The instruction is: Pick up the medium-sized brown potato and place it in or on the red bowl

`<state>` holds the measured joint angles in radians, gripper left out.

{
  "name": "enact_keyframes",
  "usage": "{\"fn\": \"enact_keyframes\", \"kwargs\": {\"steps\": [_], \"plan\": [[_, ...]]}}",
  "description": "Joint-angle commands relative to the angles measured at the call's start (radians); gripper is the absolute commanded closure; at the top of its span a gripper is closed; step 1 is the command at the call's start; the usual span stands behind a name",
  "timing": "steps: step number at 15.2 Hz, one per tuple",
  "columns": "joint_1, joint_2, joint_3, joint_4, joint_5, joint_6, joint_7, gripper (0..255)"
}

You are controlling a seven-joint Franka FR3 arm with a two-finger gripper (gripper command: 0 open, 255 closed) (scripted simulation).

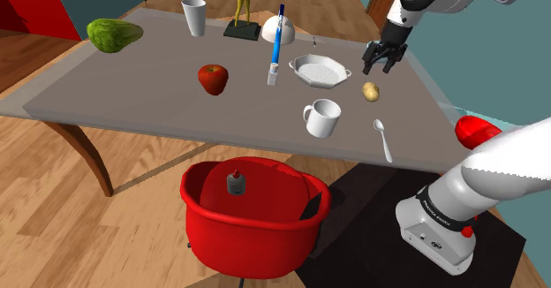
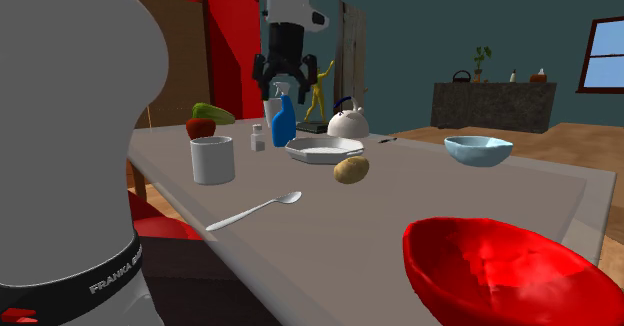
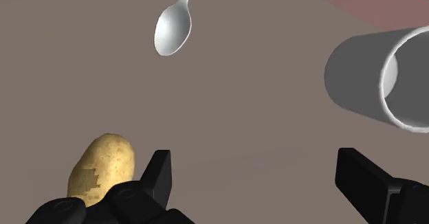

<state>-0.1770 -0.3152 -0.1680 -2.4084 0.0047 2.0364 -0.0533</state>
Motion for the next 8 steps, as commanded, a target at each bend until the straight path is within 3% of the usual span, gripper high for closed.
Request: {"fn": "enact_keyframes", "kwargs": {"steps": [1,8], "plan": [[-0.016,0.061,-0.023,0.014,-0.001,0.05,-0.013,0],[-0.061,0.284,-0.09,0.101,0.034,0.19,-0.061,0]]}}
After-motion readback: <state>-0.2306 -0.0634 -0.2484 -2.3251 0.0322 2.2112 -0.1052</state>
